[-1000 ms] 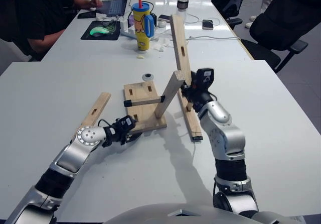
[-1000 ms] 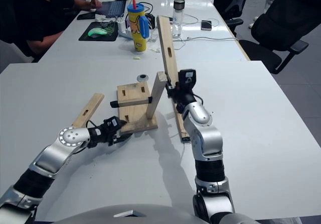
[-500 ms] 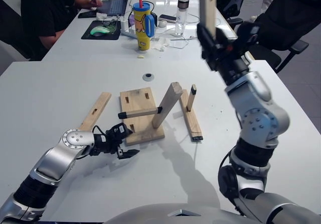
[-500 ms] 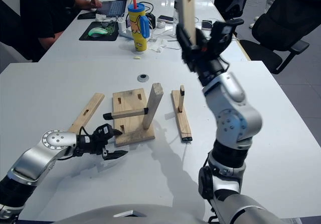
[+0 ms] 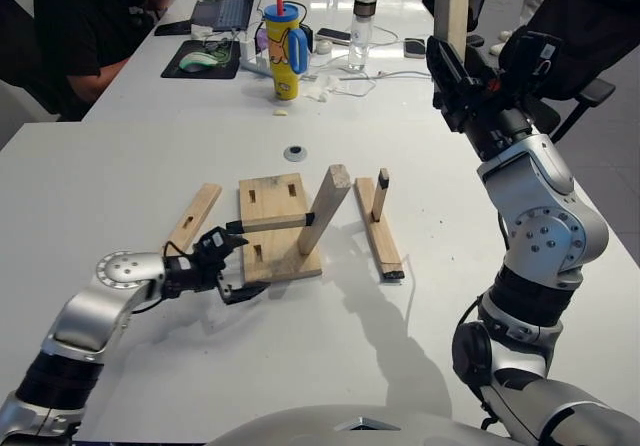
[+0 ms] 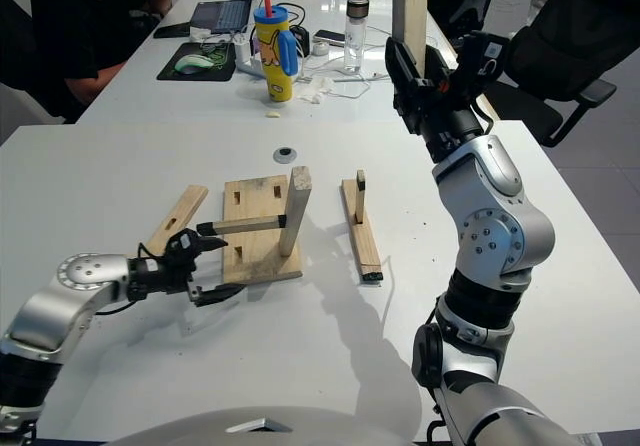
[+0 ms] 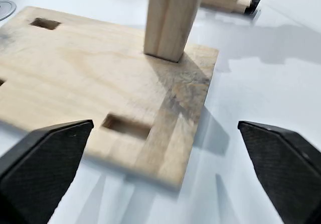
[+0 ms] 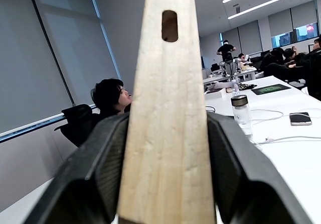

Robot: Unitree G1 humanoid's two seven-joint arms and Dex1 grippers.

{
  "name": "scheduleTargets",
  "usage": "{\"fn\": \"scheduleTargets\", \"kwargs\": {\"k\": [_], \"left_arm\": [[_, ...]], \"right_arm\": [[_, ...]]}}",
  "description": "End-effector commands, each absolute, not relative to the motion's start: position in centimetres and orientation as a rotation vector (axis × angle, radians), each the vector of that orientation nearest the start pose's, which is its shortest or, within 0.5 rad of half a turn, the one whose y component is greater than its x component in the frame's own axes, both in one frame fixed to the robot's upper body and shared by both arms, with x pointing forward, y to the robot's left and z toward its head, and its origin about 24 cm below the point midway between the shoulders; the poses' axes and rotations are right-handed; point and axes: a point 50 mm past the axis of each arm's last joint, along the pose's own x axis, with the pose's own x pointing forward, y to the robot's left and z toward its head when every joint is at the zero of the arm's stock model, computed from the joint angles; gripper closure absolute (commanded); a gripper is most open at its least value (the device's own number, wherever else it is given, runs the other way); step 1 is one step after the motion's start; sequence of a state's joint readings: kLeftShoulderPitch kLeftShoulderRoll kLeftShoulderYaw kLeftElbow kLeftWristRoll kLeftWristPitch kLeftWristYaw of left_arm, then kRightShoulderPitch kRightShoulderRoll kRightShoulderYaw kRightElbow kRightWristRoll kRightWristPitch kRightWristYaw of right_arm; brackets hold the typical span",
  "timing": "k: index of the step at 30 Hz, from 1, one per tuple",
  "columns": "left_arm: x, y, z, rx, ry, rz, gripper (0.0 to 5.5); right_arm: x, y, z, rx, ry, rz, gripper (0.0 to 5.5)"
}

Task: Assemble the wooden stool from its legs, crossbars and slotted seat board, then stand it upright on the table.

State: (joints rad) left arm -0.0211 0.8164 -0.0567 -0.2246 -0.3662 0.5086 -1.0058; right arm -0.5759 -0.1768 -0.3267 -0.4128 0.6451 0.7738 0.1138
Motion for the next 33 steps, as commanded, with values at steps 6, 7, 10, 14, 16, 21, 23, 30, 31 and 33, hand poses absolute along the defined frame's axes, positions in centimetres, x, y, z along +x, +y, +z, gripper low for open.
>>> {"fn": "scheduleTargets", "kwargs": {"k": [6, 7, 10, 14, 16, 21, 23, 30, 31, 33], "left_arm": [[22.0, 29.2, 15.5, 0.039, 0.451, -1.020, 0.10], [22.5, 29.0, 17.2, 0.001, 0.369, -1.036, 0.10], [23.4, 27.3, 21.8, -0.103, 0.120, -1.128, 0.10], [23.4, 24.4, 24.5, -0.200, -0.027, -1.268, 0.10], [23.3, 22.8, 25.2, -0.236, -0.052, -1.331, 0.10], [23.1, 20.6, 25.7, -0.306, -0.051, -1.408, 0.10], [23.1, 20.0, 25.9, -0.347, -0.050, -1.431, 0.10], [23.5, 19.4, 26.0, -0.420, -0.023, -1.452, 0.10], [23.5, 19.3, 26.0, -0.424, -0.019, -1.456, 0.10], [23.6, 19.4, 26.1, -0.427, 0.000, -1.462, 0.28]], "right_arm": [[26.3, -14.1, 23.7, 0.473, -0.337, 0.904, 3.43], [25.6, -13.9, 24.1, 0.527, -0.348, 0.988, 3.43], [23.9, -13.1, 24.7, 0.652, -0.330, 1.208, 3.43], [22.1, -11.9, 23.9, 0.707, -0.180, 1.420, 3.44], [21.6, -11.5, 22.8, 0.706, -0.088, 1.453, 3.44], [20.4, -10.8, 20.2, 0.686, 0.073, 1.498, 3.44], [20.2, -10.8, 19.1, 0.652, 0.127, 1.499, 3.44], [19.9, -11.5, 17.2, 0.621, 0.190, 1.539, 3.44], [20.0, -11.6, 17.1, 0.614, 0.193, 1.539, 3.44], [20.0, -11.8, 17.0, 0.603, 0.190, 1.542, 3.44]]}}
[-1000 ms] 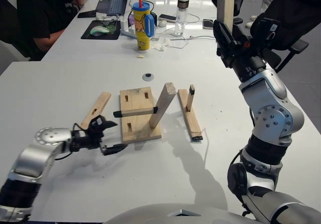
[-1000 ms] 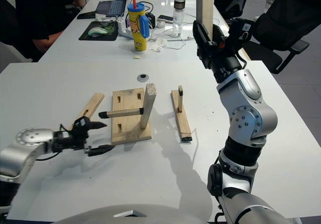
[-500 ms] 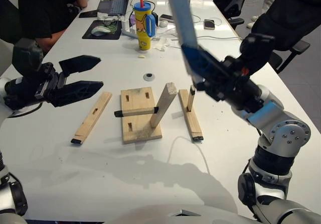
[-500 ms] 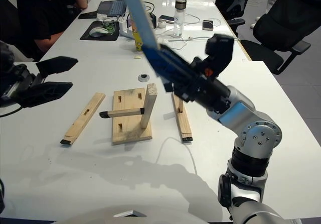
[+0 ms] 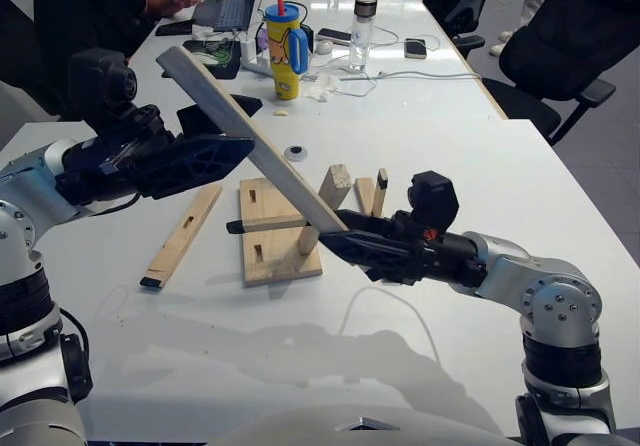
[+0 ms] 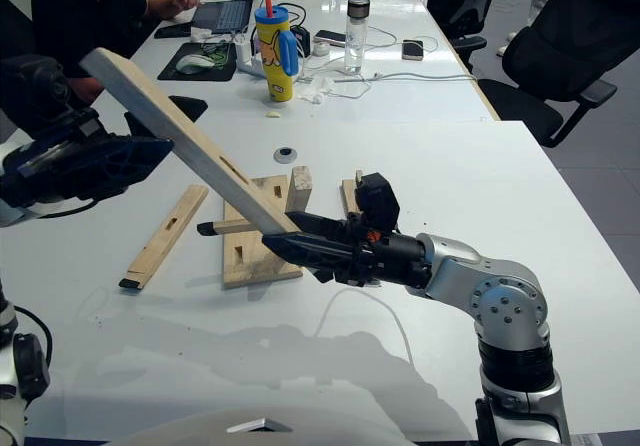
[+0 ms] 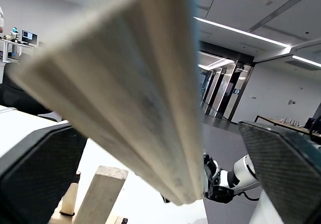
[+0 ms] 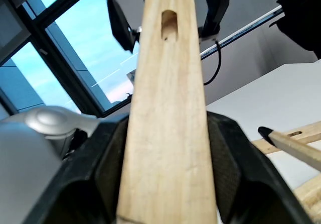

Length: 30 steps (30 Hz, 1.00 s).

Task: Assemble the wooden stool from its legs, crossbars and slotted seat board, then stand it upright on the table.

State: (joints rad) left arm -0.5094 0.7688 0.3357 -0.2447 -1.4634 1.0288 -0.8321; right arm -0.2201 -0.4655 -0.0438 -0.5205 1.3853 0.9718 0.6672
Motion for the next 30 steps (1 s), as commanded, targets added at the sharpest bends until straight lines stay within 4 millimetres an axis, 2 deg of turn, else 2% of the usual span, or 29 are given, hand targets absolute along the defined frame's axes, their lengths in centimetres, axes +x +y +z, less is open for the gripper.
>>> {"fn": "scheduleTargets", "kwargs": {"k": [1, 11, 21, 27, 28, 30], "left_arm": [[23.6, 19.4, 26.1, -0.428, 0.009, -1.463, 0.38], [23.4, 20.5, 25.6, -0.447, 0.116, -1.477, 1.84], [23.5, 20.7, 25.3, -0.423, 0.181, -1.509, 3.36], [23.4, 21.3, 24.2, -0.398, 0.233, -1.460, 3.38], [23.3, 21.5, 24.1, -0.395, 0.238, -1.450, 3.38], [23.1, 22.0, 23.8, -0.390, 0.250, -1.428, 3.38]], "right_arm": [[20.1, -11.9, 16.9, 0.599, 0.188, 1.544, 3.44], [20.2, -12.3, 17.0, 0.547, 0.175, 1.582, 3.44], [20.1, -12.2, 16.4, 0.495, 0.201, 1.592, 3.44], [20.8, -12.6, 15.9, 0.542, 0.252, 1.547, 3.44], [20.8, -12.7, 15.9, 0.542, 0.256, 1.540, 3.07], [20.6, -12.9, 15.6, 0.550, 0.264, 1.519, 2.79]]}}
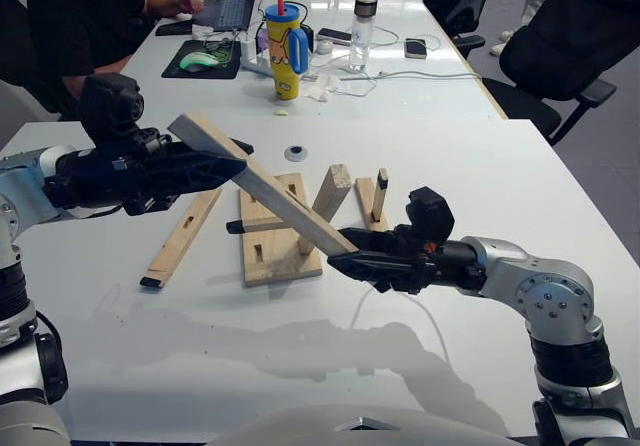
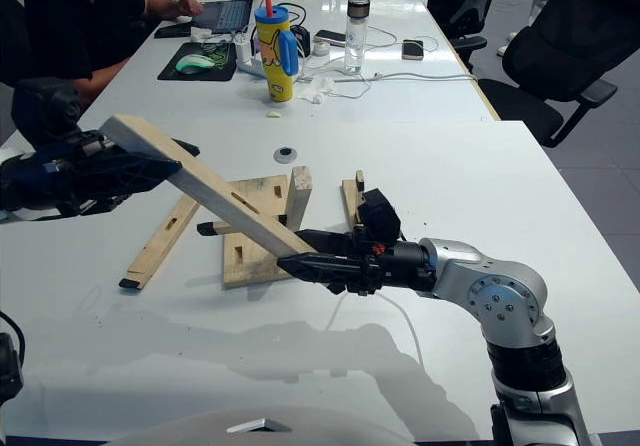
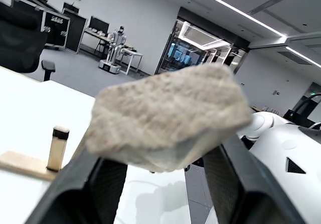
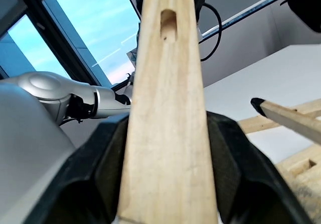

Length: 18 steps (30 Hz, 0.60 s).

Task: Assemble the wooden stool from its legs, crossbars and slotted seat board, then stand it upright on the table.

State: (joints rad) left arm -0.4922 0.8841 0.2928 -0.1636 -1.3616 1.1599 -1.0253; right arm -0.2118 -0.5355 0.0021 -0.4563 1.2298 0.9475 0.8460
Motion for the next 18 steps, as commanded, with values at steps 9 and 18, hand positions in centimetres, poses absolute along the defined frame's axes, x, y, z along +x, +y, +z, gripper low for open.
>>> {"fn": "scheduleTargets", "kwargs": {"k": [9, 18], "left_arm": [[22.1, 26.3, 23.3, -0.253, 0.394, -1.305, 3.38], [22.9, 30.4, 22.5, -0.085, 0.459, -1.172, 3.38]], "right_arm": [[20.3, -13.6, 10.1, 0.417, 0.442, 1.334, 2.23], [20.7, -8.6, 5.2, 0.260, 0.541, 1.288, 2.23]]}}
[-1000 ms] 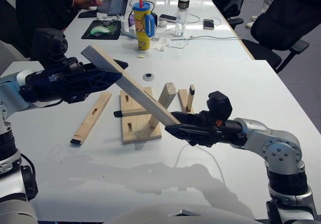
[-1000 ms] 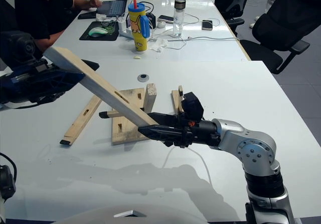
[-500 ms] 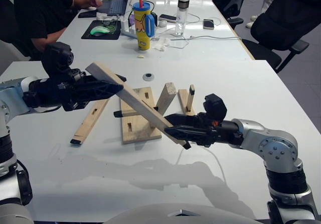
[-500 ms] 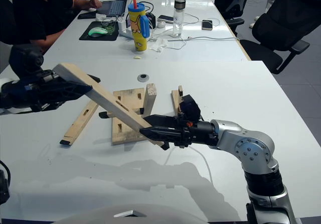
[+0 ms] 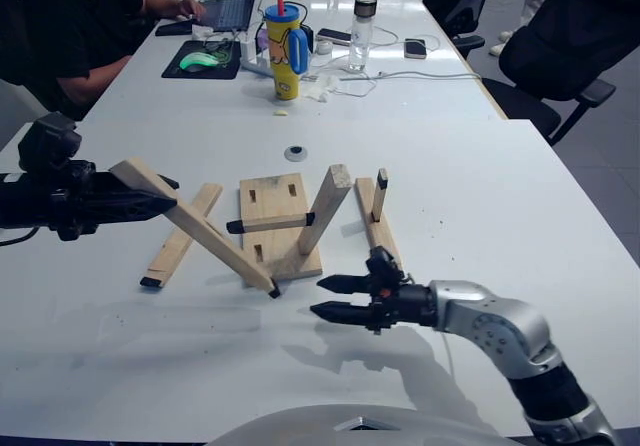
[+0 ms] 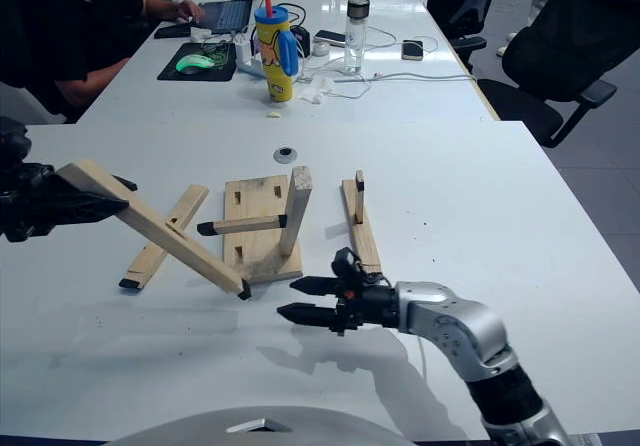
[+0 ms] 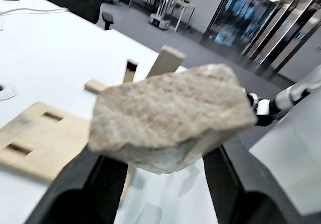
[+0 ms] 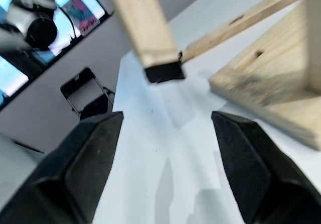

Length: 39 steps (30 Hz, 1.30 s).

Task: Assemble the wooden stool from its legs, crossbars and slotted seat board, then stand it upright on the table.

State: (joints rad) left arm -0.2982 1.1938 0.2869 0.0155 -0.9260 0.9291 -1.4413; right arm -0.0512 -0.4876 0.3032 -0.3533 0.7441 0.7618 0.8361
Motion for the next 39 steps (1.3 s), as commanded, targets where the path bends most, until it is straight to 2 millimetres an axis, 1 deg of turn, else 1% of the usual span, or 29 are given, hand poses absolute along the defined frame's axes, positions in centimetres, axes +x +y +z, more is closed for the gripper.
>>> {"fn": "scheduleTargets", "kwargs": {"k": [1, 4, 7, 9, 11, 14, 16, 20, 24, 27, 29, 32, 35, 39], "left_arm": [[23.0, 30.7, 22.3, -0.068, 0.466, -1.160, 3.38], [23.5, 31.4, 22.2, -0.043, 0.451, -1.122, 3.38], [23.8, 31.8, 22.1, -0.047, 0.425, -1.091, 3.38], [24.0, 31.9, 21.8, -0.048, 0.418, -1.080, 3.38], [24.3, 31.9, 21.6, -0.049, 0.397, -1.061, 3.38], [24.5, 31.3, 21.2, -0.046, 0.378, -1.054, 3.38], [24.5, 30.8, 21.1, -0.052, 0.352, -1.061, 3.38], [25.0, 30.2, 20.9, -0.041, 0.312, -1.042, 3.38], [25.5, 29.6, 21.0, -0.036, 0.251, -1.019, 3.38], [26.0, 29.0, 21.0, -0.032, 0.203, -1.004, 3.38], [26.3, 28.7, 20.8, -0.035, 0.181, -0.995, 3.38], [26.6, 28.0, 19.5, -0.019, 0.208, -1.015, 3.38], [27.0, 27.8, 18.5, 0.020, 0.253, -1.019, 3.38], [27.7, 28.0, 18.5, 0.087, 0.280, -1.016, 3.38]], "right_arm": [[21.1, -8.1, 4.7, 0.228, 0.549, 1.267, 2.23], [21.9, -7.1, 4.0, 0.235, 0.559, 1.216, 2.23], [22.0, -6.2, 3.2, 0.237, 0.595, 1.190, 2.23], [22.2, -5.9, 3.0, 0.247, 0.599, 1.162, 2.23], [23.0, -6.1, 3.0, 0.238, 0.572, 1.098, 2.23], [24.7, -7.1, 3.4, 0.211, 0.502, 0.968, 2.23], [25.2, -7.5, 3.5, 0.206, 0.492, 0.936, 2.23], [25.0, -7.7, 3.1, 0.184, 0.507, 0.938, 2.23], [24.2, -7.7, 3.3, 0.206, 0.515, 0.982, 2.23], [23.4, -7.6, 4.3, 0.279, 0.482, 1.046, 2.23], [23.3, -7.6, 5.2, 0.318, 0.434, 1.078, 2.23], [24.2, -7.3, 6.0, 0.323, 0.357, 1.038, 2.23], [25.1, -7.1, 5.8, 0.289, 0.325, 0.966, 2.23], [25.4, -6.6, 5.2, 0.243, 0.316, 0.940, 2.23]]}}
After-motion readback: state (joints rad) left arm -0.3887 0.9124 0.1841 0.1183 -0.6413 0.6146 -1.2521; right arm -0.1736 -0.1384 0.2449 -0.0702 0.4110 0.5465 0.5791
